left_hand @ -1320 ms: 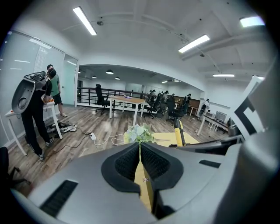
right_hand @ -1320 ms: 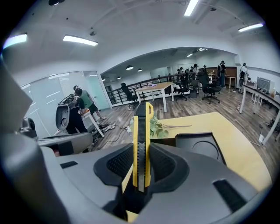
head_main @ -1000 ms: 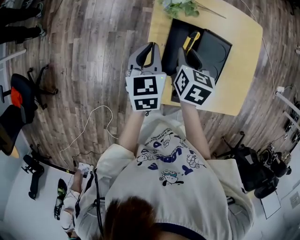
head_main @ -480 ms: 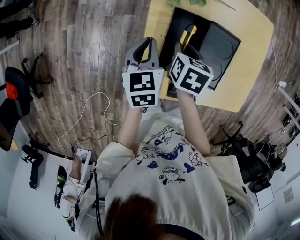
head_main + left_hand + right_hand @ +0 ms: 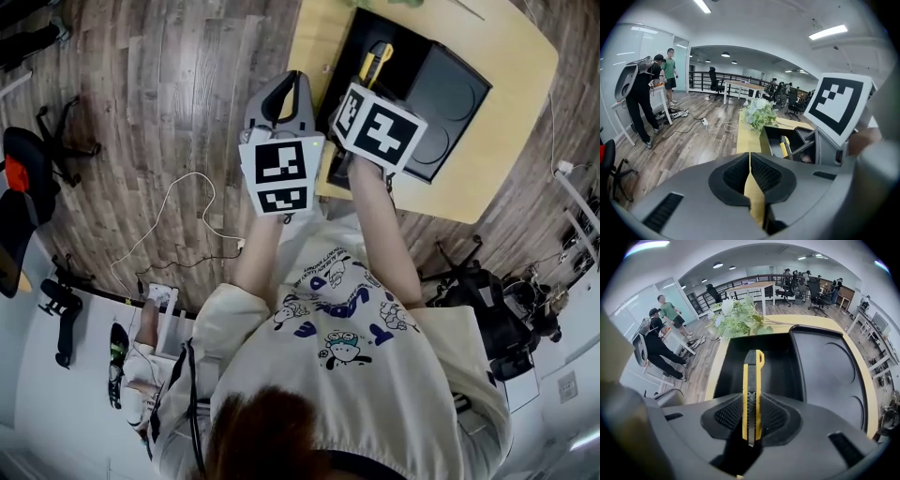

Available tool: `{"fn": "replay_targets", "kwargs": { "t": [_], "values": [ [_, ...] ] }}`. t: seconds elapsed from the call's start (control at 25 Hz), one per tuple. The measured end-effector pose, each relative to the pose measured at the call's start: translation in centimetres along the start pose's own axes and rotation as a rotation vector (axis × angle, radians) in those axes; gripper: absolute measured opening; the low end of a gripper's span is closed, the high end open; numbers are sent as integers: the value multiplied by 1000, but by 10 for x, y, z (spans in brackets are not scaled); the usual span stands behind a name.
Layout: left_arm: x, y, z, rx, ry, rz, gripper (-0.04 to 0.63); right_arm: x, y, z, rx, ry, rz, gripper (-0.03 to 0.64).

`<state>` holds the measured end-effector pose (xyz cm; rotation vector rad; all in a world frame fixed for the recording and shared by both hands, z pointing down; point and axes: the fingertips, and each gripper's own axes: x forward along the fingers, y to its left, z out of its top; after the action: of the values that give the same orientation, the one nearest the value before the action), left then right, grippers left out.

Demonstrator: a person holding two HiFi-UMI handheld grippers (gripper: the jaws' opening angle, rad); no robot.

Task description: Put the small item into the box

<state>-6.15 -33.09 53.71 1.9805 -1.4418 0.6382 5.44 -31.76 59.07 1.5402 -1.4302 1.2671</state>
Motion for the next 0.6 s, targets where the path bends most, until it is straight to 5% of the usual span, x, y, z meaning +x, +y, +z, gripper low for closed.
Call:
{"fn": "replay_targets", "kwargs": {
  "t": [0.6],
  "values": [
    [6,7,-4,-17,19,10,23,20,-6,-8,112,98,-19,130]
  ]
}}
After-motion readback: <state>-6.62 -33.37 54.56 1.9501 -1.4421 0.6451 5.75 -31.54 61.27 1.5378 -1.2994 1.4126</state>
